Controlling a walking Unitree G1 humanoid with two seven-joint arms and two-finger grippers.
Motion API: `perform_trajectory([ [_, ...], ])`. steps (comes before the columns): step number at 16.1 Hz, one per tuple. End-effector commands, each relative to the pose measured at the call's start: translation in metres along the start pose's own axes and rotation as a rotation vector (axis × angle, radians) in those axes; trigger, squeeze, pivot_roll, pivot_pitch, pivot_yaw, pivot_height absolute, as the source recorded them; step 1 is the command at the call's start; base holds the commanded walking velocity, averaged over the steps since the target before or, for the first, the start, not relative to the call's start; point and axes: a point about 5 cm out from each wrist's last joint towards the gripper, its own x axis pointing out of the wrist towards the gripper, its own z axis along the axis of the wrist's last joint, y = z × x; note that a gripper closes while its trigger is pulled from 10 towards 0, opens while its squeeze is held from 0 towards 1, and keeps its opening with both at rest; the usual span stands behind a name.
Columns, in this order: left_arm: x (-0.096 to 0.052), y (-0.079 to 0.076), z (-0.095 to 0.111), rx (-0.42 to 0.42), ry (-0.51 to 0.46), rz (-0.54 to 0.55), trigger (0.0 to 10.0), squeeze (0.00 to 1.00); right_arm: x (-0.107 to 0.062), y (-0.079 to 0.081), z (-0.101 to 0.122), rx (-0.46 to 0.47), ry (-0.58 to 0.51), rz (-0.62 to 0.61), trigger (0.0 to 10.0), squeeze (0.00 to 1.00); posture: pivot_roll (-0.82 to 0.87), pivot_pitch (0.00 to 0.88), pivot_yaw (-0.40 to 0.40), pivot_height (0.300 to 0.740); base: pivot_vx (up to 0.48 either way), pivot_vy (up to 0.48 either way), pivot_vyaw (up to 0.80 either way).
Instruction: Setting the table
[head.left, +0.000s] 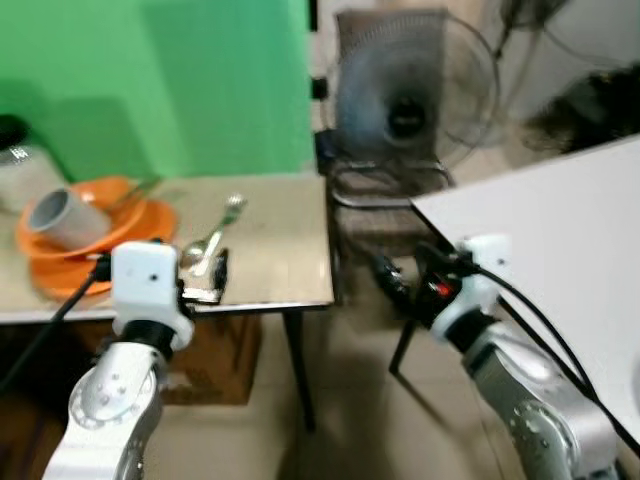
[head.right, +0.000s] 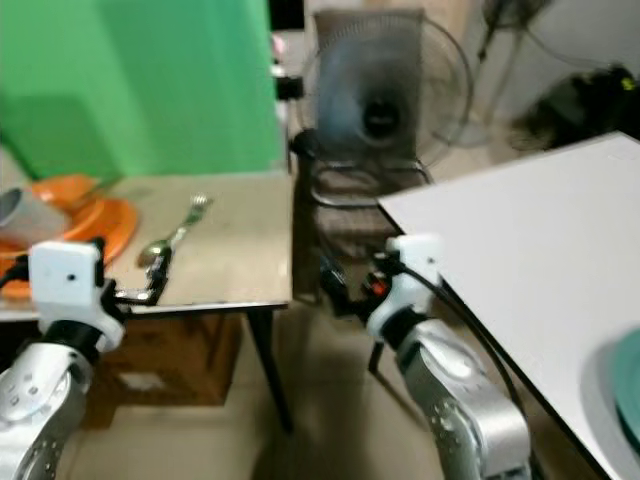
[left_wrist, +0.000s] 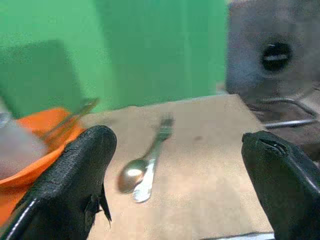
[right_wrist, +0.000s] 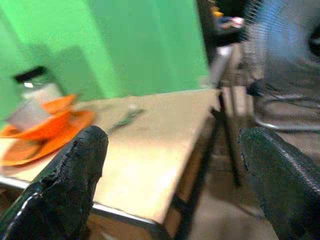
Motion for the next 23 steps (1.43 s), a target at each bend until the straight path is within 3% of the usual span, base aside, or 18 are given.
perform_trajectory([
  [1,0.001,-0.004,0.004,0.004,-0.016,-0.012,10.0,0.00,0.001,-0.004,0.003,0.009,-0.008,-0.013,10.0,1.00,-0.01,0.000,0.046,0.740,0.000,0.000,0.79],
  [5,0.000,-0.003,0.004,-0.014,-0.006,-0.019,10.0,0.00,0.004,-0.001,0.001,0.010,0.004,0.004,10.0,1.00,0.00,0.000,0.045,0.740,0.000,0.000,0.76],
  [9,-0.002,-0.005,0.004,-0.026,0.000,-0.023,10.0,0.00,0.007,-0.001,-0.002,0.008,0.021,-0.006,10.0,1.00,0.01,0.000,0.039,0.740,0.000,0.000,0.00],
  [18,-0.007,0.001,0.003,-0.013,0.023,-0.026,10.0,0.00,0.012,0.002,-0.005,0.002,0.028,0.005,10.0,1.00,0.04,0.013,0.031,0.740,0.275,0.000,0.11],
  [23,-0.004,0.000,0.002,0.025,0.036,-0.127,10.0,0.00,0.007,0.001,-0.008,-0.030,0.034,-0.032,10.0,1.00,0.02,0.032,0.052,0.740,0.280,0.000,0.00],
])
